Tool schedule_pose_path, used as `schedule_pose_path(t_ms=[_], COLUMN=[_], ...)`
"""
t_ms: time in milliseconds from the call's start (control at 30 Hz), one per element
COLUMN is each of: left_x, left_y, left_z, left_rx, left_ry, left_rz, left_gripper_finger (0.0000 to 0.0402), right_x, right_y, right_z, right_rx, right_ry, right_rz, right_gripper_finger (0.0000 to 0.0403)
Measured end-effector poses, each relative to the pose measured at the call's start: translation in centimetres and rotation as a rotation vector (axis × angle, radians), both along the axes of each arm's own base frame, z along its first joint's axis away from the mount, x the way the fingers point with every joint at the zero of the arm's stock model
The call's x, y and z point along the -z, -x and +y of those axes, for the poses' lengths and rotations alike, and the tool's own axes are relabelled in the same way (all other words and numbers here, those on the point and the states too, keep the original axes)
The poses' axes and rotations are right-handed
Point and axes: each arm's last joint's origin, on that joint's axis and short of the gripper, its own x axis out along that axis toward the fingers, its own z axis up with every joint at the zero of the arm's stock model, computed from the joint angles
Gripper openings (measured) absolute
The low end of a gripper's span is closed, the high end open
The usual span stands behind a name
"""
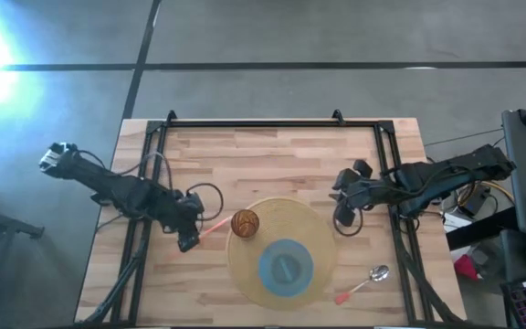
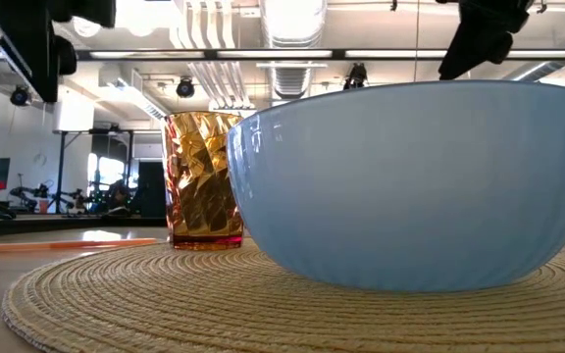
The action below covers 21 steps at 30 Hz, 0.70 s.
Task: Pick & Place Utensil
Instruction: Put the orange straw into the brown cup on the brown mat
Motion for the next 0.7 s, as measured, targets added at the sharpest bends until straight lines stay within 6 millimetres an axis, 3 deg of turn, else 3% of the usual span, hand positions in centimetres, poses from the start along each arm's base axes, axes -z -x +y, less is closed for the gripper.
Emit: schedule_pose_path(t_ms=[233,433,700], left_x=[3.5,6.1,9.1], left_y=[-1.2,-1.8,-1.2], left_z=[-0.5,-0.8,-0.6], left_rx=[0.021,0.055,0.041], left_ry=[-0.068,-0.087,-0.080], left_rz=[0.139,0.153,0.147], left_gripper_finger=[0.0190,0.0190,0.0190], right_x=[0.3,0.2,0.1], right_y=[1.1,1.3,1.2], right_z=[-0.3,-0.4,-0.3], right_rx=[0.014,0.016,0.021], right_ry=[-0.014,-0.012,-0.006], right_rz=[-0.027,-0.034,-0.053], right_gripper_finger=[0.0103,0.0095,0.0101])
